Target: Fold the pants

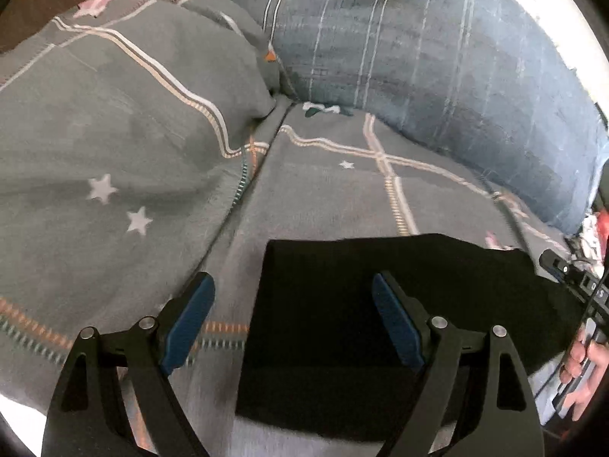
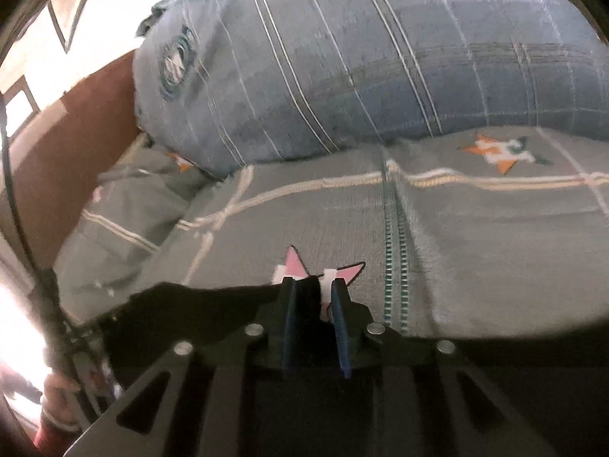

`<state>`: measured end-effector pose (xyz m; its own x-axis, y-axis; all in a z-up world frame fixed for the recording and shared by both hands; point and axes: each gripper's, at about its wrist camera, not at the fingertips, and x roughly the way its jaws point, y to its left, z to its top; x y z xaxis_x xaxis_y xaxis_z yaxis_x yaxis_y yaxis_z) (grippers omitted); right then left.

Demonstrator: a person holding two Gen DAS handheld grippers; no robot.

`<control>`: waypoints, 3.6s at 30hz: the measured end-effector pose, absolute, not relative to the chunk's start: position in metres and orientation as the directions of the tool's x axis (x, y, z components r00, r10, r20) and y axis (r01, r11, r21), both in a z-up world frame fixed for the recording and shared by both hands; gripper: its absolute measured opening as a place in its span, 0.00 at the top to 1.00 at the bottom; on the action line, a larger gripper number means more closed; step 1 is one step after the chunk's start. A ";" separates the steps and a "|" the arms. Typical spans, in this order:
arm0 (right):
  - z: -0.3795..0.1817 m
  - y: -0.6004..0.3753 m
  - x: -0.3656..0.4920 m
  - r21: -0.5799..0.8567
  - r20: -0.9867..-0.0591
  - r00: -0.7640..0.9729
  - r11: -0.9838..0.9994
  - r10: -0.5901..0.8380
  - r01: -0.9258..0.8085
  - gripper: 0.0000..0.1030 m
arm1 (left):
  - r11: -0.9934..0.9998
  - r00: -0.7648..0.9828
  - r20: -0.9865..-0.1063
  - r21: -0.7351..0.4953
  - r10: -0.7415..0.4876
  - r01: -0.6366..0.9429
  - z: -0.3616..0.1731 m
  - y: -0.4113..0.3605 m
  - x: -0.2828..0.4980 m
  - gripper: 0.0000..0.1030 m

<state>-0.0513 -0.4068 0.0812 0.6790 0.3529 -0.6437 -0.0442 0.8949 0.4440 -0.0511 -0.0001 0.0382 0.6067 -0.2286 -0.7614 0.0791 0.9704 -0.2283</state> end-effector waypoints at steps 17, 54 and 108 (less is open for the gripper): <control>0.057 -0.304 -0.122 0.343 -0.690 0.565 0.892 0.452 -0.294 0.69 | 0.981 0.548 -0.814 -0.183 -0.192 0.071 0.020 -0.016 -0.099 0.16; 0.064 -0.374 -0.145 0.432 -0.675 0.601 0.890 0.428 -0.149 0.54 | 0.977 0.592 -0.777 -0.161 -0.213 0.141 0.039 -0.053 -0.104 0.16; 0.042 -0.602 -0.260 0.622 -0.590 0.805 0.672 0.065 0.402 0.34 | 0.355 0.002 -0.789 -0.274 -0.614 0.894 0.073 -0.451 -0.071 0.16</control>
